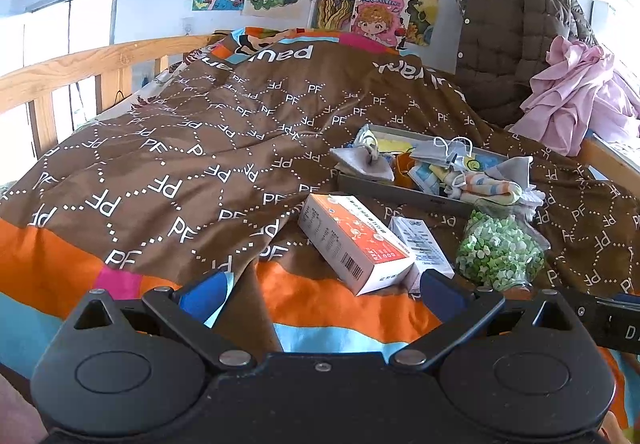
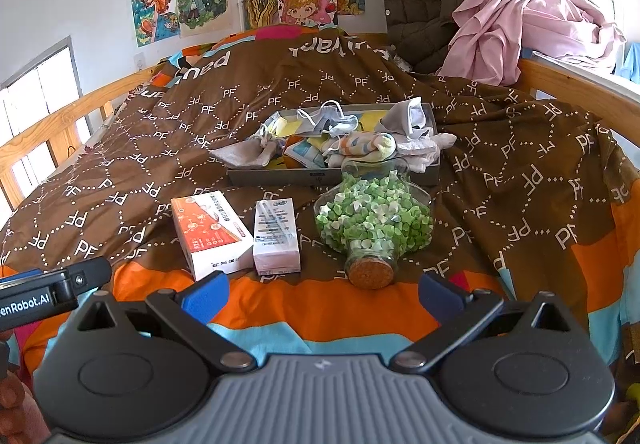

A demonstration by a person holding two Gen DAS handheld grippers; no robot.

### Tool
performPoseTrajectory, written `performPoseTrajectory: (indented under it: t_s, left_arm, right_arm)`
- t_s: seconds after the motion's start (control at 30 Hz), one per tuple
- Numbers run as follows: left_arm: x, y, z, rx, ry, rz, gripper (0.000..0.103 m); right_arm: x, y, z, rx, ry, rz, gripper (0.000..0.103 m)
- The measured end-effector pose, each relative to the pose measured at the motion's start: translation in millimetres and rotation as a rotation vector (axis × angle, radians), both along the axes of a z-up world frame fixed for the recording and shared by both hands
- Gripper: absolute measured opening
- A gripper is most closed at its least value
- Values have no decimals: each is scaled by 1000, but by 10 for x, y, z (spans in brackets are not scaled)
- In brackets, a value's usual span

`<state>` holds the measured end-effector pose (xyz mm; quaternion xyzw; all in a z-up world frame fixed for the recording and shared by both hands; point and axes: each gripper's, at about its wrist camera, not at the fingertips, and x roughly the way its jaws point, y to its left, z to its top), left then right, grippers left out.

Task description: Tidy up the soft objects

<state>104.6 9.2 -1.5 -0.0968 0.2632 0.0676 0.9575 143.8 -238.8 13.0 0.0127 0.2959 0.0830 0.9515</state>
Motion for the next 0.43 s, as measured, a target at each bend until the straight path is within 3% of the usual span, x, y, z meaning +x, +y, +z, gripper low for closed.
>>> performPoseTrajectory:
  t_s: [0.43]
  left_arm:
    - [-9,4,-3,0,-2,-4,102]
  right_arm:
    - [1,10,5,-1,4,1,103]
